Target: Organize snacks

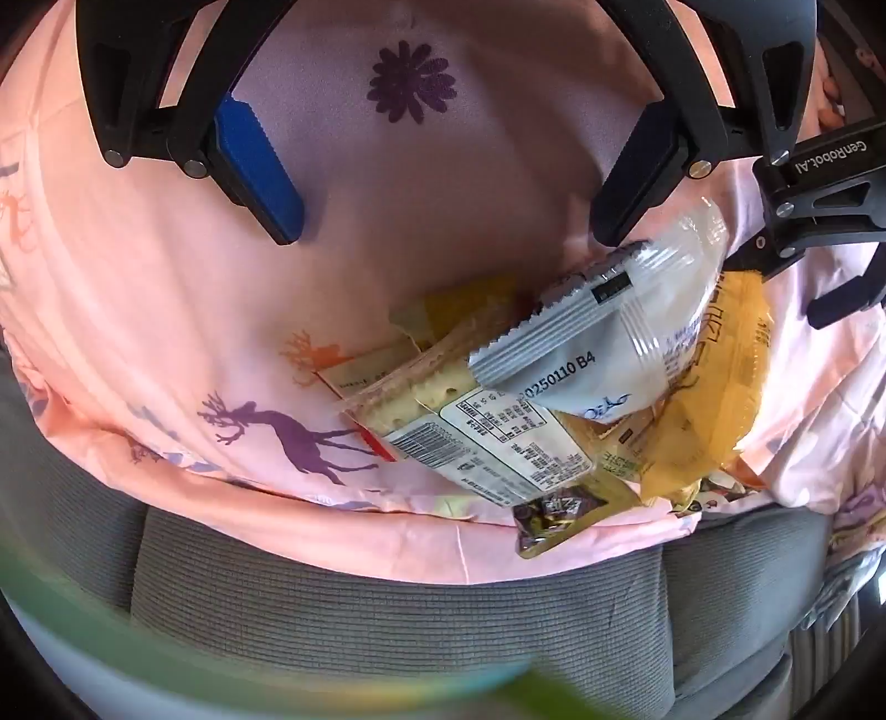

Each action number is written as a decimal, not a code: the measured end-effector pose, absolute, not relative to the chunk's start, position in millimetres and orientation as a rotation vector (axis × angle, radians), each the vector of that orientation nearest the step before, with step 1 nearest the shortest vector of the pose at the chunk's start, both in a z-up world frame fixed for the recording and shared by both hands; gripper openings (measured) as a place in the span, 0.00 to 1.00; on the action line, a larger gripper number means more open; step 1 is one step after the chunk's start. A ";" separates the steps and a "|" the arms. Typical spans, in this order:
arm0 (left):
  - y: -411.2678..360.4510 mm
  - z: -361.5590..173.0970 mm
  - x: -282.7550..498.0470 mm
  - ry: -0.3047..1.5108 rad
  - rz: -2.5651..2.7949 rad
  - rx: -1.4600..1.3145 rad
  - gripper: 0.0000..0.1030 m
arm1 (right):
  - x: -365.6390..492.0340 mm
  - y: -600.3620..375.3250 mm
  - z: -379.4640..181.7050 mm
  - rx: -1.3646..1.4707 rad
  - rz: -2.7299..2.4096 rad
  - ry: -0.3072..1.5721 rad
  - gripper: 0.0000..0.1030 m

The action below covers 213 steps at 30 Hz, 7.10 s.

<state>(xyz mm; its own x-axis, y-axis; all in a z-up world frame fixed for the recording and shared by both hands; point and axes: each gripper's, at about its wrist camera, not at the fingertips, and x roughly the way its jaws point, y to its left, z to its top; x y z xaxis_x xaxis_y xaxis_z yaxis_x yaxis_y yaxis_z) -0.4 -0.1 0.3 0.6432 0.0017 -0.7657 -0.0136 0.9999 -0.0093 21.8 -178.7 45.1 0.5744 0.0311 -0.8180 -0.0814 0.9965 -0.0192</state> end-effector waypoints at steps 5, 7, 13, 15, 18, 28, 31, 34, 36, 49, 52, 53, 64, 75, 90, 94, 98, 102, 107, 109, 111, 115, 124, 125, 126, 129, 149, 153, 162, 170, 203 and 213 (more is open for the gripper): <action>-0.8 0.8 -1.8 0.872 0.009 -0.015 1.00 | 21.4 -178.8 45.3 -0.058 0.066 0.961 1.00; -1.3 1.2 -2.6 0.873 0.008 -0.015 1.00 | 21.5 -178.8 45.2 -0.058 0.066 0.962 1.00; -0.9 0.0 0.6 0.877 0.008 -0.016 1.00 | 21.6 -178.8 45.1 -0.058 0.066 0.964 1.00; -1.3 -0.1 0.8 0.877 0.008 -0.016 1.00 | 21.5 -178.8 45.2 -0.058 0.066 0.965 1.00; 1.2 0.1 0.8 0.877 0.007 -0.018 1.00 | 21.6 -178.8 45.1 -0.058 0.066 0.965 1.00; 1.0 0.4 -0.2 0.877 0.008 -0.017 1.00 | 21.4 -178.8 45.4 -0.058 0.066 0.966 1.00; 1.1 0.6 -0.1 0.877 0.008 -0.017 1.00 | 21.6 -178.9 45.3 -0.058 0.066 0.966 1.00; 1.1 0.6 -0.1 0.877 0.008 -0.016 1.00 | 21.4 -178.9 45.5 -0.059 0.066 0.966 1.00; 1.2 0.6 0.0 0.877 0.008 -0.017 1.00 | 21.5 -178.9 45.4 -0.058 0.066 0.966 1.00; 1.2 1.2 -0.4 0.876 0.009 -0.017 1.00 | 21.5 -179.1 45.4 -0.058 0.066 0.966 1.00; 1.3 1.2 -0.4 0.876 0.008 -0.017 1.00 | 21.4 -179.1 45.5 -0.058 0.066 0.966 1.00; 1.2 1.2 -0.5 0.876 0.008 -0.017 1.00 | 21.7 -179.1 45.3 -0.058 0.066 0.966 1.00; 0.4 1.6 -0.8 0.883 0.011 -0.011 1.00 | 21.6 -179.1 45.3 -0.058 0.066 0.966 1.00; 6.1 9.1 -4.1 0.971 -0.022 -0.039 0.98 | 15.0 -177.9 28.4 -0.059 0.052 0.971 1.00; 40.6 41.1 -2.0 0.973 -0.270 -0.452 0.86 | -5.6 -173.6 133.6 0.178 0.171 0.924 0.72; 33.7 36.5 -2.1 1.008 -0.290 -0.460 0.68 | 24.0 -140.7 132.3 0.158 0.290 1.019 0.58; 43.7 36.8 -1.0 1.027 -0.262 -0.481 0.56 | 51.9 -113.0 111.9 0.068 0.259 1.110 0.58; 54.4 37.8 -1.5 1.029 -0.220 -0.474 0.54 | 66.6 -103.3 86.7 0.067 0.253 1.175 0.58; 70.6 43.3 -5.2 1.019 -0.178 -0.499 0.54 | 64.3 -99.3 73.4 0.022 0.218 1.152 0.42; 75.2 46.7 -7.5 1.008 -0.172 -0.512 0.54 | 62.6 -100.2 74.0 0.025 0.224 1.150 0.40; 79.2 49.2 -8.6 1.002 -0.178 -0.522 0.54 | 61.4 -99.2 73.9 -0.009 0.224 1.146 0.40; 80.0 53.2 -11.4 0.994 -0.184 -0.516 0.54 | 62.5 -99.8 73.5 -0.020 0.202 1.150 0.40; 79.8 52.1 -8.7 1.018 -0.179 -0.515 0.58 | 64.6 -100.7 70.4 -0.041 0.139 1.161 0.51; 80.5 51.8 -8.3 1.021 -0.179 -0.517 0.58 | 63.8 -99.8 70.2 -0.046 0.145 1.158 0.51; 81.1 51.5 -8.4 1.024 -0.178 -0.517 0.59 | 62.4 -98.8 69.7 -0.043 0.158 1.156 0.51; 81.8 50.6 -9.1 1.030 -0.170 -0.519 0.60 | 58.4 -95.9 66.1 -0.011 0.223 1.147 0.28; 42.2 35.9 -7.3 1.132 -0.307 -0.440 0.57 | 18.4 -132.2 55.2 0.396 0.373 1.196 0.26; 36.6 29.4 -6.2 1.160 -0.318 -0.419 0.57 | 24.5 -142.7 44.1 0.465 0.364 1.231 0.36; 5.2 27.4 -10.7 1.150 -0.370 -0.337 0.57 | 22.9 -129.3 44.2 0.458 0.400 1.234 0.61; -14.1 31.3 -17.5 1.095 -0.379 -0.263 0.49 | 20.0 -119.3 38.0 0.398 0.378 1.217 0.54; -203.8 155.8 -75.3 0.711 -0.781 -0.026 0.49 | -100.8 -297.8 168.5 0.476 -0.029 0.695 0.55; -269.3 136.6 -71.6 0.794 -0.878 -0.033 0.49 | -113.1 -360.7 148.7 0.586 -0.156 0.731 0.55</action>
<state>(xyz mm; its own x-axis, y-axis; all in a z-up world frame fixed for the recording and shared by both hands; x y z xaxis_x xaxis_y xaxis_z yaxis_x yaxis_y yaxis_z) -71.6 -269.3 136.6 0.3772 -0.6986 -0.6080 0.6753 0.6568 -0.3357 -113.1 -360.7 148.7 0.7411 0.0652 -0.6683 0.3320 0.8295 0.4491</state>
